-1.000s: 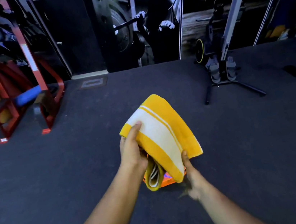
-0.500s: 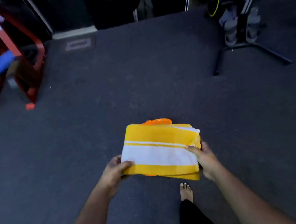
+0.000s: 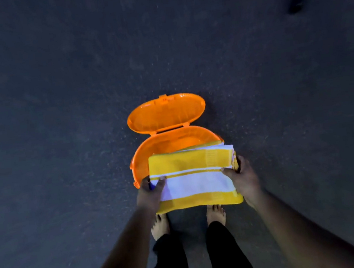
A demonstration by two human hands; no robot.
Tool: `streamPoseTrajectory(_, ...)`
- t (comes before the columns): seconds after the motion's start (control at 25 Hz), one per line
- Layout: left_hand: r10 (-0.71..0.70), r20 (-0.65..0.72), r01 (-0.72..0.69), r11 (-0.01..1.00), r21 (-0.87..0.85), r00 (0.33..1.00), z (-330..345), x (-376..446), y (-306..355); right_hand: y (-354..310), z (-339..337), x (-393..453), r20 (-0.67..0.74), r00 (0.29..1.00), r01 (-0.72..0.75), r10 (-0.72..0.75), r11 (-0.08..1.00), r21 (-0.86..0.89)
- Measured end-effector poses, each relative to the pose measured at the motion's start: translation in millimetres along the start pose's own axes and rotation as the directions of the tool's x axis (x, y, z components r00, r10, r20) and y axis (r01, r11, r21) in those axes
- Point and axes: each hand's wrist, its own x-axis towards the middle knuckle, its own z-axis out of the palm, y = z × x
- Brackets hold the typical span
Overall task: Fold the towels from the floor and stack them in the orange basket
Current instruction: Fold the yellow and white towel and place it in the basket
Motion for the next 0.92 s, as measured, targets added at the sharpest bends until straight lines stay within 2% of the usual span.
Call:
streamPoseTrajectory(0.08,0.066,-0.018,-0.066,0.998,0.025,0.998,22,57,-29,32,30,52,-0.008,1.0,0.027,-0.027,0.998,-0.057)
streamPoseTrajectory(0.24,0.102,-0.069,-0.096,0.991,0.091,0.992,55,168,-91,91,93,158,0.039,0.995,0.102,-0.097,0.976,-0.194)
streamPoseTrajectory(0.4,0.063,-0.066,-0.058,0.995,0.075,0.996,82,234,-128,131,137,239,0.057,0.992,0.126,-0.114,0.946,-0.3)
streamPoseTrajectory(0.52,0.008,-0.017,-0.007,0.998,0.063,1.0,96,273,-152,157,156,275,0.046,0.997,0.071,-0.058,0.934,-0.35)
streamPoseTrajectory(0.68,0.03,0.103,-0.058,0.959,0.277,0.994,101,282,-160,178,162,283,0.053,0.997,0.081,-0.062,0.849,-0.522)
streamPoseTrajectory(0.8,0.081,0.174,-0.163,0.827,0.537,0.981,90,253,-141,173,154,250,0.139,0.988,0.142,-0.066,0.74,-0.658)
streamPoseTrajectory(0.92,0.117,0.3,-0.315,0.538,0.782,0.947,65,198,-107,139,134,186,0.263,0.961,0.262,-0.083,0.569,-0.779)
